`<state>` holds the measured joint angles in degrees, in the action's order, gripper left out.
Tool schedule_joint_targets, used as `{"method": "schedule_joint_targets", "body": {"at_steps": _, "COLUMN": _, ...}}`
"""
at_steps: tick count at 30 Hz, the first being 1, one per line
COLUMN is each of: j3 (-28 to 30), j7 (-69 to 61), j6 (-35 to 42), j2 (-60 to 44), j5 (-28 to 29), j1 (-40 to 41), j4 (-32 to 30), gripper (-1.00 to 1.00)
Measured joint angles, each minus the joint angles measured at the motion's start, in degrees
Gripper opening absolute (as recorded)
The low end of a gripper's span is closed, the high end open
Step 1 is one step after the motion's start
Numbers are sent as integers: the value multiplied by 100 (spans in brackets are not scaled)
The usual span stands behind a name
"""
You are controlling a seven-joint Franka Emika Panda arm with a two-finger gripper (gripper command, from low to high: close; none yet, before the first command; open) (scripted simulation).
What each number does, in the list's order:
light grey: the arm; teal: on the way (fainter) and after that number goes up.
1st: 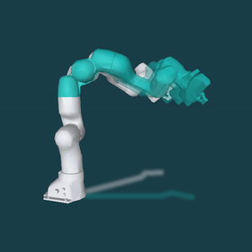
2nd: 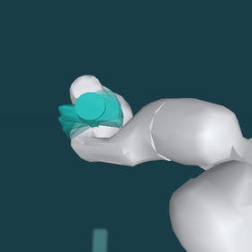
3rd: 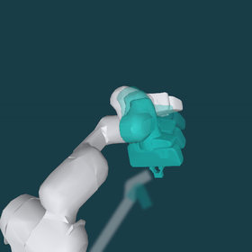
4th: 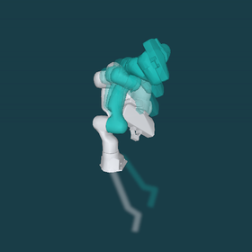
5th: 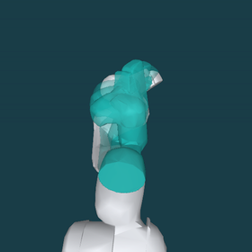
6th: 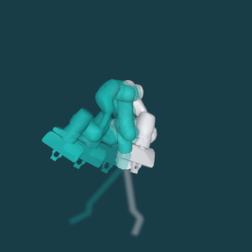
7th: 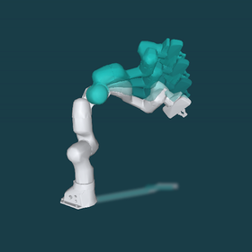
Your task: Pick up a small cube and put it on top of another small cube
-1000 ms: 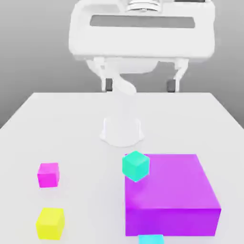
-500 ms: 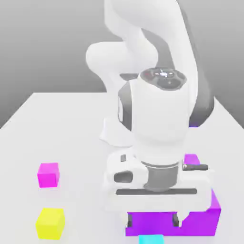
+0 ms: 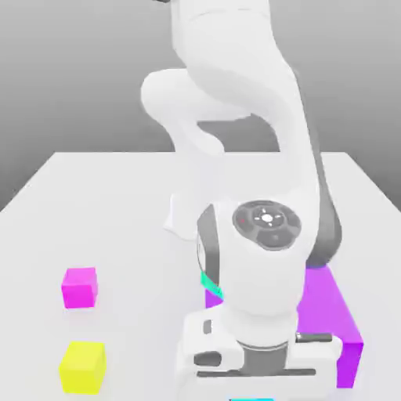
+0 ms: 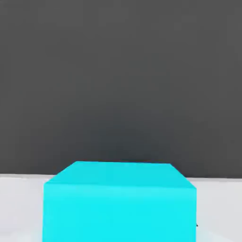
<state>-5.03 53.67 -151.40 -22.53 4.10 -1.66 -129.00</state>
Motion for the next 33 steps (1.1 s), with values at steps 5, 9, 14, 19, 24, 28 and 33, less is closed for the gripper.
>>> {"method": "schedule_joint_targets", "body": {"at_steps": 5, "j3": -37, "j7": -283, "j6": 466, "j2": 1022, "j5": 9, "j1": 51, "j4": -565, "gripper": -100}}
{"method": "schedule_joint_targets", "body": {"at_steps": 9, "j3": -45, "j7": -589, "j6": 784, "j2": 1850, "j5": -42, "j1": 72, "j4": -1073, "gripper": -100}}
{"method": "schedule_joint_targets", "body": {"at_steps": 14, "j3": 35, "j7": -1033, "j6": 1179, "j2": 2890, "j5": -189, "j1": 1, "j4": -1711, "gripper": -100}}
{"method": "schedule_joint_targets", "body": {"at_steps": 19, "j3": 126, "j7": -1506, "j6": 1573, "j2": 3931, "j5": -372, "j1": -82, "j4": -2348, "gripper": -100}}
{"method": "schedule_joint_targets", "body": {"at_steps": 24, "j3": 249, "j7": -1980, "j6": 1964, "j2": 4961, "j5": -558, "j1": -201, "j4": -2985, "gripper": -100}}
{"method": "schedule_joint_targets", "body": {"at_steps": 28, "j3": 244, "j7": -2070, "j6": 1276, "j2": 4609, "j5": -597, "j1": -207, "j4": -3321, "gripper": -100}}
{"method": "schedule_joint_targets", "body": {"at_steps": 33, "j3": 229, "j7": -2071, "j6": 826, "j2": 4292, "j5": -595, "j1": -198, "j4": -3456, "gripper": 100}}
